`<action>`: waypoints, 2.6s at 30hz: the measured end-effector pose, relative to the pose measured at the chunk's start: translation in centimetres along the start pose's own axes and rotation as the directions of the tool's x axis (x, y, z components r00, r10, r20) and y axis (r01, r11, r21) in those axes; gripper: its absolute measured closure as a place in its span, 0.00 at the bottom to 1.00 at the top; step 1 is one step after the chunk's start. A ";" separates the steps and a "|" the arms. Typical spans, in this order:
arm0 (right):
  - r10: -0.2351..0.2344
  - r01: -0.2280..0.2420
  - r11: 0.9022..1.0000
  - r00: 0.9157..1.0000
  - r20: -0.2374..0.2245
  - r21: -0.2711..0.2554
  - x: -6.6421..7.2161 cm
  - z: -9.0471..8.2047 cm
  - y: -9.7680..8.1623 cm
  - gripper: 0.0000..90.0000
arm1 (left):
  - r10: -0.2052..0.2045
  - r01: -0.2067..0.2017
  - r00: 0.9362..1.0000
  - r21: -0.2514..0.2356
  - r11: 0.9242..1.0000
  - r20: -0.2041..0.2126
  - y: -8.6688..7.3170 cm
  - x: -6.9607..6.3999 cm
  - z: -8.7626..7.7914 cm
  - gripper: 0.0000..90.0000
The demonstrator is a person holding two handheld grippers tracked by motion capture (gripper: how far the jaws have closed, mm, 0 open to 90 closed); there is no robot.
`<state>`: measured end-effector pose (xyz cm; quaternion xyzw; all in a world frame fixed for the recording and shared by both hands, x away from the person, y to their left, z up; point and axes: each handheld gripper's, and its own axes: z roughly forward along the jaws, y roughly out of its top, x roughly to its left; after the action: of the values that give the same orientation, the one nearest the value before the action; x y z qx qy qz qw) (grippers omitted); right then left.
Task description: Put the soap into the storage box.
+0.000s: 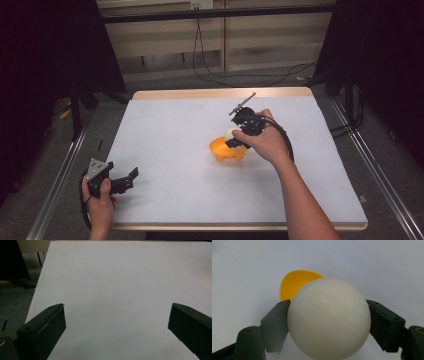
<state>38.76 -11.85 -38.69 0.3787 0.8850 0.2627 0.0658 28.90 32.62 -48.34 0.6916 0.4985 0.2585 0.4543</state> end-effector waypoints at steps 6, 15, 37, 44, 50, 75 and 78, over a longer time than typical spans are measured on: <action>0.010 -0.010 1.000 1.000 0.004 0.009 0.4 0.6 0.3 0.27 | -0.001 0.001 1.000 0.000 1.000 0.001 0.0 0.0 0.0 0.01; 0.062 -0.062 0.998 0.998 0.026 0.015 0.6 1.7 0.2 0.26 | -0.003 0.003 1.000 0.001 1.000 -0.001 0.0 0.0 0.0 0.01; 0.156 -0.158 0.987 0.986 0.065 0.026 0.9 3.4 -0.4 0.26 | -0.007 0.007 1.000 0.005 1.000 0.002 0.0 0.1 0.0 0.01; 0.177 -0.177 0.984 0.983 0.045 -0.003 0.7 2.8 -0.3 0.29 | -0.007 0.007 1.000 0.005 1.000 0.002 0.0 0.1 0.0 0.01; 0.173 -0.173 0.985 0.984 0.049 -0.012 0.6 2.2 -0.3 0.28 | -0.007 0.007 1.000 0.005 1.000 0.002 0.0 0.1 0.0 0.01; 0.236 -0.219 0.966 0.964 0.124 -0.134 -2.8 -2.3 -5.9 0.00 | 0.003 -0.003 1.000 0.006 1.000 -0.003 0.0 0.0 0.0 0.01; 0.258 -0.238 0.959 0.957 0.130 -0.152 -3.4 -2.8 -7.6 0.00 | 0.008 -0.008 1.000 0.006 1.000 -0.002 0.0 0.0 0.1 0.01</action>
<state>35.48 -19.79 -40.53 0.5002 0.8032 0.2990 0.1232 28.95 32.59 -48.35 0.6948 0.4969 0.2596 0.4505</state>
